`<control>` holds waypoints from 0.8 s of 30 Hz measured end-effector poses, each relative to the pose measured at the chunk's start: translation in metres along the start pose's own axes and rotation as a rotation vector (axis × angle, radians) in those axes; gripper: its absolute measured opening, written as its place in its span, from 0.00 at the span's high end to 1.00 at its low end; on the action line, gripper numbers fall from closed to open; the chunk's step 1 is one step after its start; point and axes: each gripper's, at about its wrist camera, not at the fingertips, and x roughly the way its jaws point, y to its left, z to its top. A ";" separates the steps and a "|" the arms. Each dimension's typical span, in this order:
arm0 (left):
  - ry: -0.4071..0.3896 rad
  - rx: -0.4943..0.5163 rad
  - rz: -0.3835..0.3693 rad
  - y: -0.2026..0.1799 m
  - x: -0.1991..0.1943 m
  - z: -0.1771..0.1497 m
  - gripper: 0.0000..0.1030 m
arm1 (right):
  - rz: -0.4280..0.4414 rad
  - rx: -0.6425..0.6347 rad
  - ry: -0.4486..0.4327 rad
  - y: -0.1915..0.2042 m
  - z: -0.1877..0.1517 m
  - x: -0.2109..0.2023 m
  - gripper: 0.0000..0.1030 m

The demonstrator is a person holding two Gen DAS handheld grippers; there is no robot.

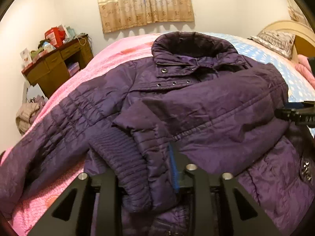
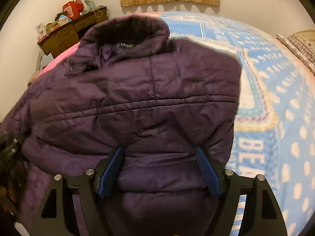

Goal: Fold large clothes
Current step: 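Release the sleeve with the right tool and smooth the folded side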

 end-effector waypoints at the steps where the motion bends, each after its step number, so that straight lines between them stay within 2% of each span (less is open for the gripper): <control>1: -0.003 -0.001 0.000 0.000 -0.005 0.000 0.61 | -0.012 -0.012 0.008 0.001 -0.001 -0.001 0.26; 3: -0.017 -0.009 -0.019 0.001 -0.019 0.003 0.55 | -0.038 -0.022 0.036 0.001 0.000 -0.006 0.26; 5: -0.053 -0.035 -0.058 0.005 -0.034 0.010 0.45 | -0.101 -0.021 0.017 0.002 0.005 -0.021 0.26; 7: -0.093 -0.068 -0.060 0.008 -0.042 0.018 0.19 | -0.115 -0.027 -0.051 0.004 0.017 -0.040 0.26; 8: -0.116 -0.088 -0.034 0.008 -0.043 0.024 0.17 | -0.106 -0.027 -0.076 0.009 0.025 -0.049 0.26; 11: -0.113 -0.109 0.008 0.003 -0.026 0.037 0.16 | -0.089 -0.035 -0.104 0.026 0.045 -0.053 0.26; 14: -0.011 -0.113 0.058 -0.003 0.004 0.036 0.16 | -0.105 -0.063 -0.084 0.034 0.055 -0.028 0.26; 17: 0.059 -0.099 0.093 -0.005 0.026 0.020 0.13 | -0.106 -0.045 -0.009 0.022 0.045 0.011 0.26; 20: 0.063 -0.121 0.083 0.000 0.028 0.012 0.05 | -0.060 -0.039 -0.068 0.013 0.029 0.020 0.25; 21: 0.067 -0.126 0.080 0.001 0.028 0.011 0.00 | -0.057 -0.026 -0.077 0.010 0.027 0.018 0.25; 24: 0.101 -0.111 0.081 -0.003 0.033 0.009 0.00 | -0.052 -0.010 -0.065 0.008 0.026 0.018 0.25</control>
